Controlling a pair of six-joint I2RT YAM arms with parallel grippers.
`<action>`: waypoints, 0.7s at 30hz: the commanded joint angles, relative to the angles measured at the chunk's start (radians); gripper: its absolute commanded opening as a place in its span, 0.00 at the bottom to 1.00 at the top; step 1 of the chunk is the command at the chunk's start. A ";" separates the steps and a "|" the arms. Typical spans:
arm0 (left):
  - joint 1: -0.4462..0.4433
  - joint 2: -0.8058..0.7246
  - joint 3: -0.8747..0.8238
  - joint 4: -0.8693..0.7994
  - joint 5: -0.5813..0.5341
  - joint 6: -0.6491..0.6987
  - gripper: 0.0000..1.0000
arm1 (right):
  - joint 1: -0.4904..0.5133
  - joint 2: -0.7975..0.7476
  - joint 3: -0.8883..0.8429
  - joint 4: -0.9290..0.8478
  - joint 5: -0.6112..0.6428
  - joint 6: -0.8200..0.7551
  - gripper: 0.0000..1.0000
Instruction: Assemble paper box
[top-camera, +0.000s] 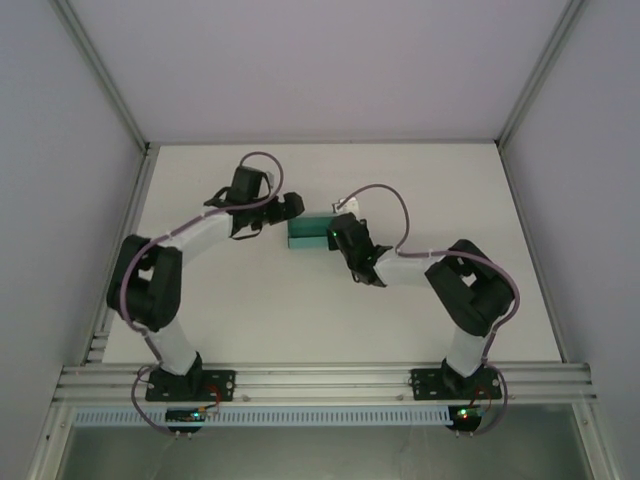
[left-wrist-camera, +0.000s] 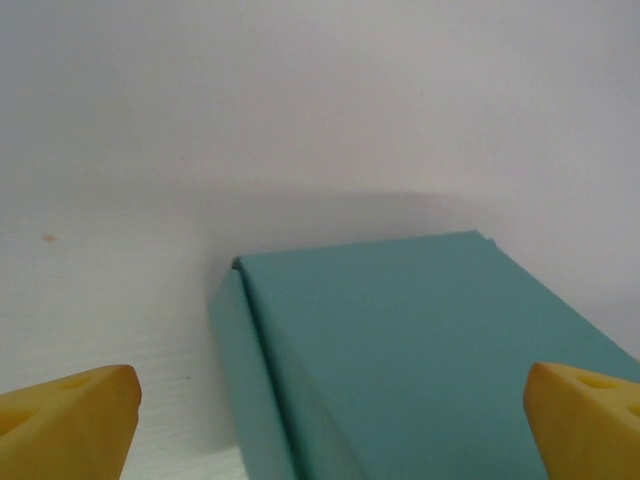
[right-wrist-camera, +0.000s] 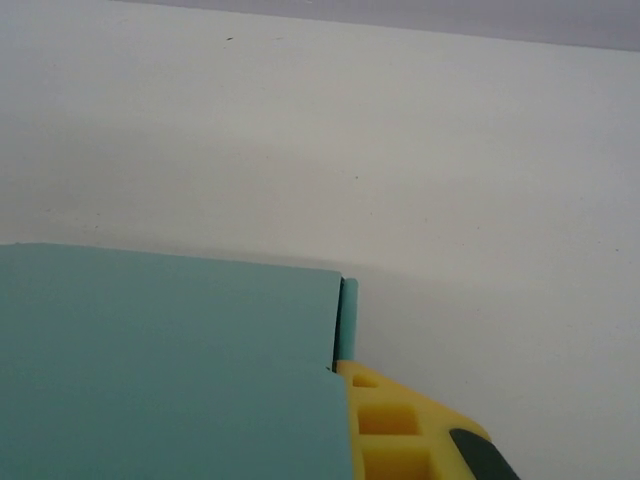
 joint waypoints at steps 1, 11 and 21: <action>-0.001 0.039 -0.010 0.071 0.129 -0.046 0.90 | 0.027 0.057 -0.060 -0.106 -0.031 -0.076 0.06; -0.004 0.103 -0.113 0.178 0.134 -0.091 0.66 | 0.054 -0.056 -0.149 -0.133 -0.070 -0.098 0.29; -0.015 0.176 -0.144 0.184 0.097 -0.075 0.55 | 0.054 -0.343 -0.209 -0.386 -0.280 -0.062 0.62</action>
